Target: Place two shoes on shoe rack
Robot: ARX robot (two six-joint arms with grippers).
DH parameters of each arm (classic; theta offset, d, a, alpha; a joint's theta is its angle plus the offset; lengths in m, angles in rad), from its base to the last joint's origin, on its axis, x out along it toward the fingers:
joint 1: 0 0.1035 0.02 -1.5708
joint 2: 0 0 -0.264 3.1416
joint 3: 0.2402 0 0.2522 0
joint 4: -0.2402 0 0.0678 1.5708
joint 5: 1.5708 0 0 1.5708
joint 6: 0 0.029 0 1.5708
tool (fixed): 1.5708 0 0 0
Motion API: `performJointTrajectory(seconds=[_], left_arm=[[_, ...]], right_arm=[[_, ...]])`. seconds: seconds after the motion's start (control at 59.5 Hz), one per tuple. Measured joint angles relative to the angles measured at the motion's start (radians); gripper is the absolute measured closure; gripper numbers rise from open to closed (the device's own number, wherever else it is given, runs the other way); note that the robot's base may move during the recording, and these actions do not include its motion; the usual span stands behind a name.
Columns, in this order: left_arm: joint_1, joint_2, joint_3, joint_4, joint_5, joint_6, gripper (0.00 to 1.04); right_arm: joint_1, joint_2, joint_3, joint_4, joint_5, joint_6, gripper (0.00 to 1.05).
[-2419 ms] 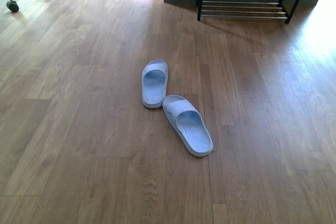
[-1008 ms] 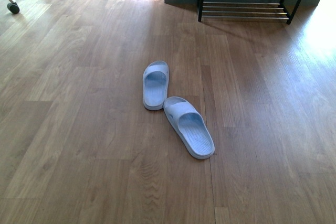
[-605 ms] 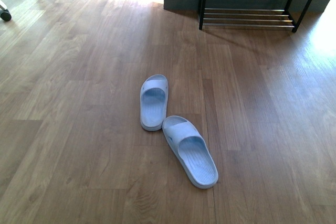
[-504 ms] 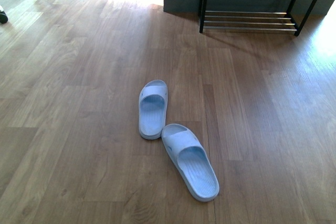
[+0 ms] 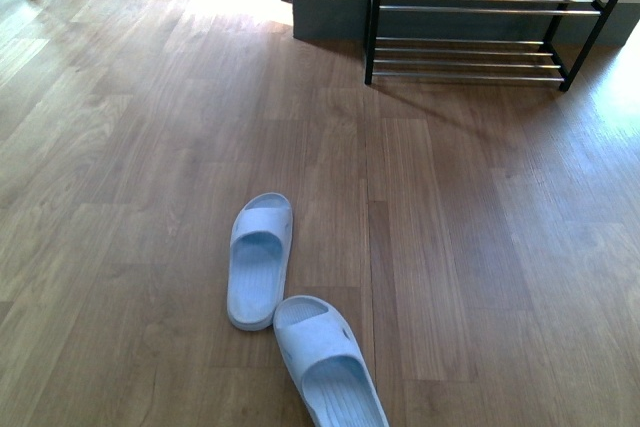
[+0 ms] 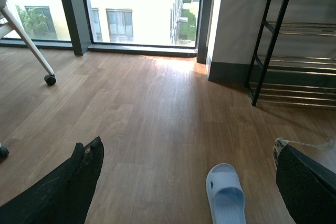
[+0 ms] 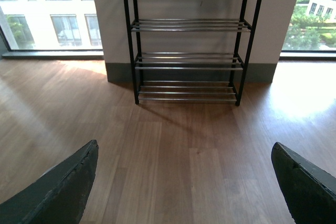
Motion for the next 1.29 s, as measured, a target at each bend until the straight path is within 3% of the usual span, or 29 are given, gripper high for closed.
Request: performJointTrajectory(seconds=[0.571, 0.605, 0.672, 0.722, 0.806, 0.957, 1.176, 1.293], left_arm=[[0.000, 0.000, 0.000, 0.000, 0.000, 0.000, 0.09], [-0.016, 0.013, 0.006, -0.019, -0.063, -0.024, 0.09], [-0.119, 0.117, 0.050, -0.127, -0.336, -0.182, 0.09], [-0.145, 0.226, 0.071, -0.137, -0.419, -0.295, 0.09], [-0.162, 0.504, 0.124, -0.057, -0.390, -0.429, 0.09], [-0.223, 0.951, 0.226, 0.108, -0.259, -0.422, 0.09], [-0.266, 1.600, 0.408, 0.284, -0.126, -0.279, 0.09], [-0.270, 1.902, 0.564, 0.311, -0.138, -0.148, 0.09]], right_arm=[[0.000, 0.000, 0.000, 0.000, -0.001, 0.000, 0.09], [0.000, 0.000, 0.000, 0.000, -0.001, 0.000, 0.09], [0.000, 0.000, 0.000, 0.000, 0.000, 0.000, 0.09], [0.000, 0.000, 0.000, 0.000, -0.001, 0.000, 0.09], [0.000, 0.000, 0.000, 0.000, -0.001, 0.000, 0.09], [0.000, 0.000, 0.000, 0.000, -0.001, 0.000, 0.09], [0.000, 0.000, 0.000, 0.000, -0.001, 0.000, 0.09], [0.000, 0.000, 0.000, 0.000, -0.001, 0.000, 0.09]])
